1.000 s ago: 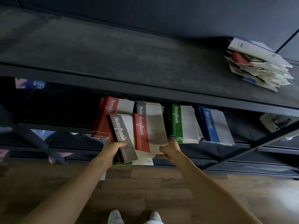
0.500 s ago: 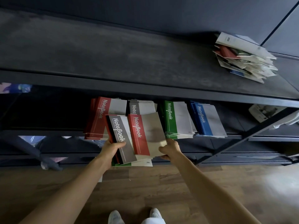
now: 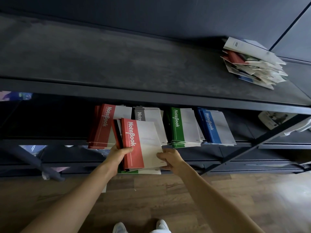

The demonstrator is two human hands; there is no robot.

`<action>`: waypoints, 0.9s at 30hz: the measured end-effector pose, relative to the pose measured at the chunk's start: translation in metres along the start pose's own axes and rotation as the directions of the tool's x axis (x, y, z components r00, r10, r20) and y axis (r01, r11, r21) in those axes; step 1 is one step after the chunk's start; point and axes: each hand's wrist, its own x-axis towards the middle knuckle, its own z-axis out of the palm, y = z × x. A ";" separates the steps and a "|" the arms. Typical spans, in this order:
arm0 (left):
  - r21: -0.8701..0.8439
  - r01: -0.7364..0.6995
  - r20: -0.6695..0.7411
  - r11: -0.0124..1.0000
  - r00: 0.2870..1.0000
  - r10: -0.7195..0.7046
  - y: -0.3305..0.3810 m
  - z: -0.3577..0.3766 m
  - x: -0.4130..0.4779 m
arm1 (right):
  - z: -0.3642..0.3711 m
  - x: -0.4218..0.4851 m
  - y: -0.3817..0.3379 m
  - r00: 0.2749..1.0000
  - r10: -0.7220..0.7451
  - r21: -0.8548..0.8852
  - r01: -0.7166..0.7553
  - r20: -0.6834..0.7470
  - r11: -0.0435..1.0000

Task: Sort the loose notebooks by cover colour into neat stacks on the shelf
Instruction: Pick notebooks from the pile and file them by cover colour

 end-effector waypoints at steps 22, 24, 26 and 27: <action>-0.114 0.069 0.004 0.991 0.998 -0.069 0.003 0.020 0.005 | -0.015 -0.003 0.004 0.952 -0.129 -0.199 0.075 -0.277 0.977; -0.105 0.078 -0.004 0.991 0.997 -0.079 0.000 0.019 0.006 | -0.015 -0.004 0.005 0.952 -0.137 -0.201 0.083 -0.274 0.976; -0.093 0.098 -0.004 0.991 0.995 -0.099 -0.001 0.018 0.006 | -0.016 -0.004 0.007 0.952 -0.142 -0.205 0.087 -0.271 0.975; -0.086 0.106 -0.001 0.991 0.994 -0.106 -0.002 0.018 0.006 | -0.016 -0.005 0.009 0.952 -0.147 -0.205 0.093 -0.268 0.974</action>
